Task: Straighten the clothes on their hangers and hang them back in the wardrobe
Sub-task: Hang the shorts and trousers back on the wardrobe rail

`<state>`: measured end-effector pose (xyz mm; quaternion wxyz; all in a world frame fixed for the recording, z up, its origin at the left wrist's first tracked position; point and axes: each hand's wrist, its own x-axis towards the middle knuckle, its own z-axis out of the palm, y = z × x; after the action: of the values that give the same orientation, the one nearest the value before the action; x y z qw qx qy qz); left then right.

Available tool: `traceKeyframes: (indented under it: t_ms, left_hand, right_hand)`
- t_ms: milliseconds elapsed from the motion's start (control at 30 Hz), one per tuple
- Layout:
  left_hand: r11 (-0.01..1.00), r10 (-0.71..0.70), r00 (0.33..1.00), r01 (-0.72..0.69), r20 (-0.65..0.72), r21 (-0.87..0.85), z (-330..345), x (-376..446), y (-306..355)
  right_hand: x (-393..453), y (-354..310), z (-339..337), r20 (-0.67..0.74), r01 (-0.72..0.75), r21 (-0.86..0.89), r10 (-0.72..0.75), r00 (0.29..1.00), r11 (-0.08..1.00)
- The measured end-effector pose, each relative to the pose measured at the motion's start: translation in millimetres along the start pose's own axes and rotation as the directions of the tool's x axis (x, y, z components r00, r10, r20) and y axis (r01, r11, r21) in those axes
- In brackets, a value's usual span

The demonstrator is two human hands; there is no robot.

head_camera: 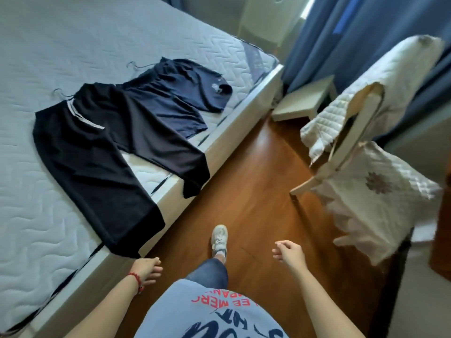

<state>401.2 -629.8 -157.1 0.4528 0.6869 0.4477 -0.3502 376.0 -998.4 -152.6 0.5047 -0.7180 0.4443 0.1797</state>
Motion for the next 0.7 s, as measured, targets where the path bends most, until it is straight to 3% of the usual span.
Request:
traceKeyframes:
  t_ms: [167, 467, 700]
  left_hand:
    - [0.996, -0.054, 0.999, 0.054, 0.004, -0.073, 3.6, 28.0, 82.1]
    - [0.988, 0.041, 0.998, -0.033, 0.051, -0.152, 7.3, 48.2, 285.4]
    - [0.946, 0.02, 0.999, -0.031, -0.035, -0.322, 4.6, 87.0, 348.3]
  right_hand:
    - [53.5, -66.7, 8.4, 0.027, 0.008, -0.058, -0.006, 1.0, 0.998]
    - [161.0, -200.9, 12.2, 0.088, 0.011, -0.06, -0.006, 0.996, 0.998]
    - [252.7, -322.9, 46.1, 0.245, 0.081, -0.155, -0.041, 0.969, 0.985]
